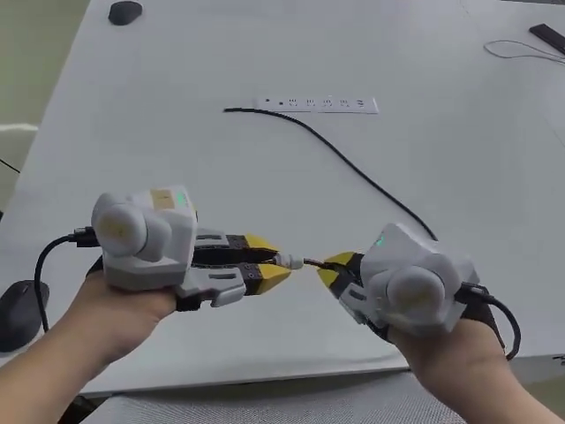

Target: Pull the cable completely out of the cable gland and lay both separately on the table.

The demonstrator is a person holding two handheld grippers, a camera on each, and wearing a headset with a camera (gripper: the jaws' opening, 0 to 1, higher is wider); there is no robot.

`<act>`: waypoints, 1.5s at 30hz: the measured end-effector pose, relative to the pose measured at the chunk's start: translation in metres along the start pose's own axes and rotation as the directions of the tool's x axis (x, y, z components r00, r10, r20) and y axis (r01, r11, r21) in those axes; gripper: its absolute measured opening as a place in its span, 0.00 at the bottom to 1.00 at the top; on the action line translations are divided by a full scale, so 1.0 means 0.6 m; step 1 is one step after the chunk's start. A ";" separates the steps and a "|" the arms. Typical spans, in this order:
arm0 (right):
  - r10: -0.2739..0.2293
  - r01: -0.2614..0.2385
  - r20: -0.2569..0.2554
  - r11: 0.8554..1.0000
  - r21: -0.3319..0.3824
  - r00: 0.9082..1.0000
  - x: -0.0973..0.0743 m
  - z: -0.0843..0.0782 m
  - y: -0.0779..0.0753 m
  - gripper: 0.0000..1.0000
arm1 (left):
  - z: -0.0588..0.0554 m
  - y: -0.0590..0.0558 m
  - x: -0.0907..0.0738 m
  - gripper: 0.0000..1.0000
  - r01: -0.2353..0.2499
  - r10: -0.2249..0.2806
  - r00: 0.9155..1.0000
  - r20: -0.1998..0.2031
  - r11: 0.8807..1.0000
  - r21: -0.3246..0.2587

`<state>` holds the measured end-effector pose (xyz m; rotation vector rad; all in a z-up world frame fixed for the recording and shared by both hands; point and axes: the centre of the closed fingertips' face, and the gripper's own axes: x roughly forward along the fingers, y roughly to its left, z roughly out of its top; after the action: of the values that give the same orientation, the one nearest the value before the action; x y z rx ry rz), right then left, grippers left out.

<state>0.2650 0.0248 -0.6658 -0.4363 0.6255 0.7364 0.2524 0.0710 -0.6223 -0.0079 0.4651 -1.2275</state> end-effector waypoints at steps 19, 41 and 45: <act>-0.040 0.061 -0.068 0.933 0.354 0.997 0.020 -0.084 -0.047 0.00 | 0.007 0.005 0.003 0.15 0.005 -0.005 1.000 0.015 1.000 -0.001; -0.043 0.056 -0.037 0.865 0.499 0.998 0.021 -0.115 -0.053 0.01 | 0.017 0.008 -0.007 0.15 0.012 -0.012 0.999 0.038 1.000 -0.014; -0.037 0.044 -0.023 0.885 0.463 0.999 0.013 -0.109 -0.050 0.02 | 0.016 0.009 -0.009 0.15 0.009 -0.009 0.999 0.036 1.000 -0.014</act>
<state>0.2672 -0.0285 -0.7149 -0.0099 0.7777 0.5194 0.2588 0.0756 -0.6131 -0.0438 0.4429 -1.2312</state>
